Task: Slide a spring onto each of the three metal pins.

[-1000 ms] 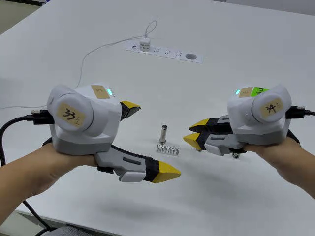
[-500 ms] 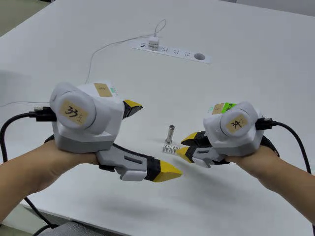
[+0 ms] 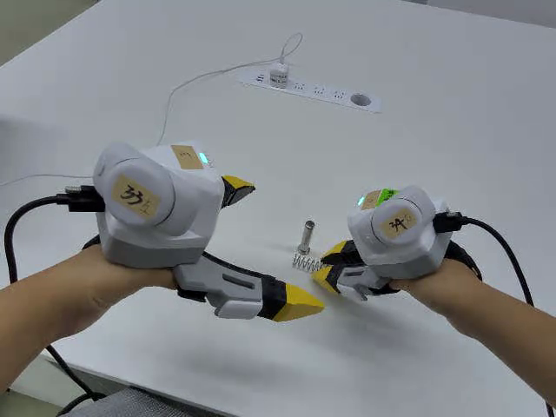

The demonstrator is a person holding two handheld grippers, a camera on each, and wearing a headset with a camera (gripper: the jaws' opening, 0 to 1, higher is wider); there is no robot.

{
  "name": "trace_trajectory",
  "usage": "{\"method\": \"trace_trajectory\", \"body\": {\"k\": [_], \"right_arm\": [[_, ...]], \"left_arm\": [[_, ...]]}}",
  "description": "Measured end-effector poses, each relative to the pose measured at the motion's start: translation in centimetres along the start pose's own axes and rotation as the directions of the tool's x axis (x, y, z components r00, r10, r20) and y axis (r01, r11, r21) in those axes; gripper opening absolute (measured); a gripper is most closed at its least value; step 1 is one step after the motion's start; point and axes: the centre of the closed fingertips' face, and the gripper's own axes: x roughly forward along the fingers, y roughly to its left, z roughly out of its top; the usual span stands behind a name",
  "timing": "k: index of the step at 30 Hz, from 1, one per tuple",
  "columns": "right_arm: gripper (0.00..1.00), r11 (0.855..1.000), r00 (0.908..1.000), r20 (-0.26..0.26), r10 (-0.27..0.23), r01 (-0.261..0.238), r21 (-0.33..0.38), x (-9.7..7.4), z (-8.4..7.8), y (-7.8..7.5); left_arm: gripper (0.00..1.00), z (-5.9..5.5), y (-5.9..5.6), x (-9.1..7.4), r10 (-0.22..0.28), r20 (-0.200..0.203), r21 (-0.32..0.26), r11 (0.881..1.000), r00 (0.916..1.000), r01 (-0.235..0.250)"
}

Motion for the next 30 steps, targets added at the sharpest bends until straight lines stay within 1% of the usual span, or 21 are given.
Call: {"method": "trace_trajectory", "body": {"k": [7, 17, 24, 28, 30], "right_arm": [[0.14, 1.0, 1.0, 0.0, 0.005, -0.005, -0.004, 0.02, 0.01, 0.1], [0.12, 1.0, 0.9999, 0.005, 0.014, -0.014, 0.021, 0.16, 0.1, 0.25], [0.12, 1.0, 1.0, -0.005, 0.005, -0.005, 0.031, 0.19, 0.06, 0.17], [0.11, 1.0, 0.9998, -0.013, 0.013, -0.012, 0.014, 0.01, -0.11, 0.42], [0.11, 1.0, 0.9999, -0.006, 0.012, -0.012, 0.01, -0.3, 0.01, 0.44]], "left_arm": [[1.0, -0.13, -0.08, -0.08, -0.003, -0.003, 0.0, 1.0, 1.0, 0.003], [1.0, -0.31, -0.05, -0.3, -0.005, -0.006, -0.002, 1.0, 1.0, 0.005], [1.0, -0.4, -0.25, -0.36, -0.011, -0.016, 0.009, 1.0, 0.9998, 0.012], [1.0, -0.13, -0.15, -0.51, -0.009, -0.008, 0.009, 1.0, 0.9999, 0.009], [0.99, 0.06, -0.09, -0.56, -0.01, -0.002, 0.009, 1.0, 0.9999, 0.01]]}}
